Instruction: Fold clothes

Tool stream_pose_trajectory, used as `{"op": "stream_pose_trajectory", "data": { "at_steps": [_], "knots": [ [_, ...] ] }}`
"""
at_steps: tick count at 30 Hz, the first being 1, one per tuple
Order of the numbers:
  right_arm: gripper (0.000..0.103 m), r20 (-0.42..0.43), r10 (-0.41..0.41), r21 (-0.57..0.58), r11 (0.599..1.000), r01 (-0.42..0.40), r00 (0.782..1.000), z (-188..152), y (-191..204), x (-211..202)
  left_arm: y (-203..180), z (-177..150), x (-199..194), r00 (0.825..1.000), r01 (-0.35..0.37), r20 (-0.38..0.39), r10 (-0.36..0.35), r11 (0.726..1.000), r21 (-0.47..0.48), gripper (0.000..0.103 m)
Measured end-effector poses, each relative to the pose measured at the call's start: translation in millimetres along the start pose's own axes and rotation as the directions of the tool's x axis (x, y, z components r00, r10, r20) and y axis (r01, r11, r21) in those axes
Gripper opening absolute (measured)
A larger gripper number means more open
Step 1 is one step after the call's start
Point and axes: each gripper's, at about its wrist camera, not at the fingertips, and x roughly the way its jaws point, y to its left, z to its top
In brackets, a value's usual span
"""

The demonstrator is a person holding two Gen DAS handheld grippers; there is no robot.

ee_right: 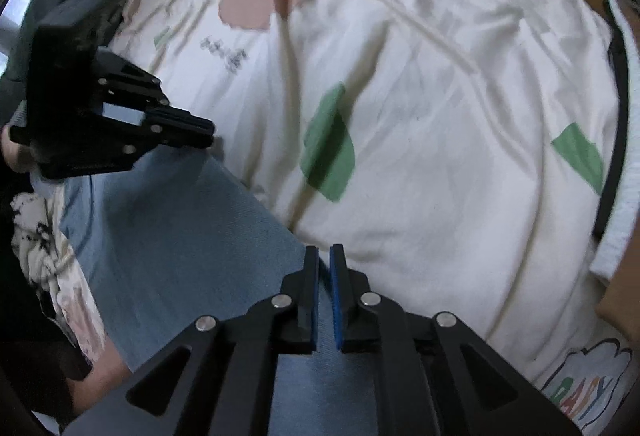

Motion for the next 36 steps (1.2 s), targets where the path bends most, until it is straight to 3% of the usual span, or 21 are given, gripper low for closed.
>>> {"op": "stream_pose_trajectory", "data": {
  "at_steps": [3, 6, 14, 19, 24, 32, 34, 36],
  "knots": [
    [0.006, 0.030, 0.039, -0.022, 0.999, -0.039, 0.999, 4, 18, -4, 4, -2, -14, 0.999, -0.044, 0.019, 0.045, 0.997, -0.056, 0.003],
    [0.006, 0.018, 0.064, -0.036, 0.997, -0.064, 0.998, -2, 23, 0, 4, -14, -23, 0.999, -0.018, 0.030, 0.022, 0.992, -0.125, 0.003],
    [0.004, -0.032, -0.002, -0.005, 1.000, 0.002, 0.999, -16, 23, 29, -4, -40, 4, 1.000, -0.020, -0.008, 0.019, 0.971, -0.238, 0.003],
    [0.004, -0.014, -0.018, 0.012, 1.000, 0.018, 1.000, -15, 21, 44, -2, -44, 12, 1.000, -0.001, 0.021, 0.007, 0.970, -0.244, 0.003],
    [0.004, 0.021, -0.005, 0.054, 0.999, 0.004, 1.000, -16, 22, 49, 6, -51, 14, 0.997, 0.053, 0.074, -0.031, 0.946, -0.319, 0.003],
    [0.004, 0.013, -0.005, 0.056, 0.998, 0.004, 1.000, -11, 28, 49, -6, -57, 14, 0.992, 0.003, 0.114, 0.044, 0.926, -0.377, 0.003],
    [0.004, 0.012, -0.006, 0.046, 0.999, 0.005, 1.000, -13, 29, 47, -6, -55, 13, 0.994, 0.002, 0.105, 0.043, 0.917, -0.398, 0.003],
    [0.004, 0.003, -0.013, 0.016, 1.000, 0.013, 1.000, -12, 32, 47, -10, -47, 6, 0.994, -0.036, 0.085, 0.074, 0.925, -0.378, 0.003]
  ]
}}
